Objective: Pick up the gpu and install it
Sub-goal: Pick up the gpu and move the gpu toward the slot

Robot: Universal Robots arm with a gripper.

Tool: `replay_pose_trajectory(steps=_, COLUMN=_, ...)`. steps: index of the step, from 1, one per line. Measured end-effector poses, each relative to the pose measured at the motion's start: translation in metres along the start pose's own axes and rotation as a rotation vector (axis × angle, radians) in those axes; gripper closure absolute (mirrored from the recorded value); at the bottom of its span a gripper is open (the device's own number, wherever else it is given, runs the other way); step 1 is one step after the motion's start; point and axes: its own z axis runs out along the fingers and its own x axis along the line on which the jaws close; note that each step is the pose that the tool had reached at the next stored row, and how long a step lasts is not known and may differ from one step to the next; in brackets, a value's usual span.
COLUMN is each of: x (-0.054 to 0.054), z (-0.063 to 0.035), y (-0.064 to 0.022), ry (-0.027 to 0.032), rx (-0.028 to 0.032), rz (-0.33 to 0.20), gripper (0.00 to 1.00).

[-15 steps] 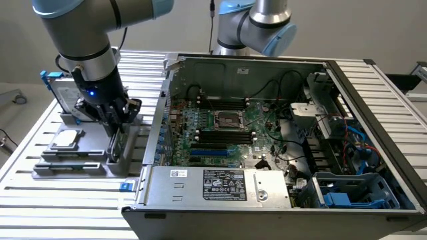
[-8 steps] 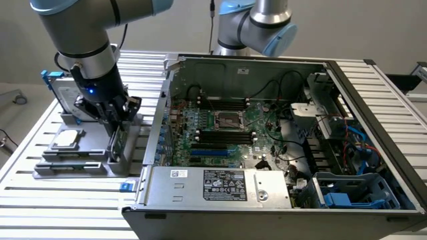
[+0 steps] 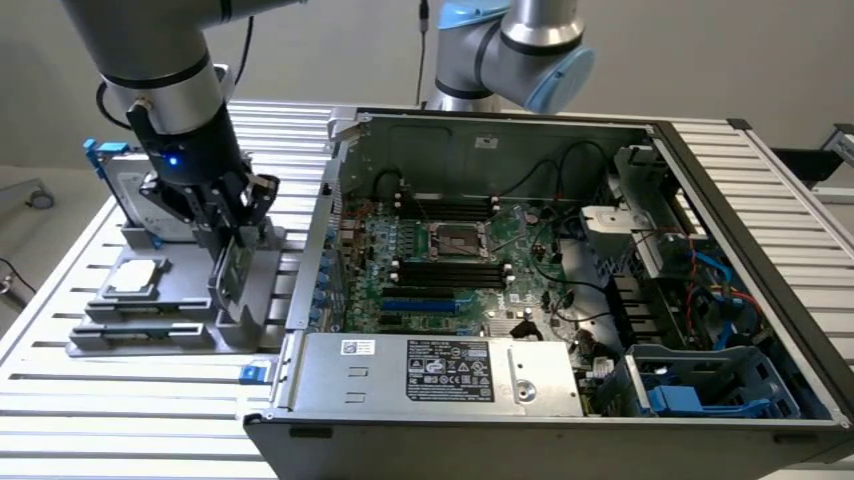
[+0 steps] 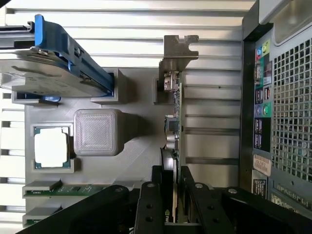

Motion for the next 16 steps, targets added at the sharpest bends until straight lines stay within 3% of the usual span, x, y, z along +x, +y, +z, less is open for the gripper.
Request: replay_pose_trajectory(steps=16, x=-0.003, z=-0.0717, y=0.0045, ry=-0.0001, rx=-0.0027, rz=0.0, gripper=0.74)
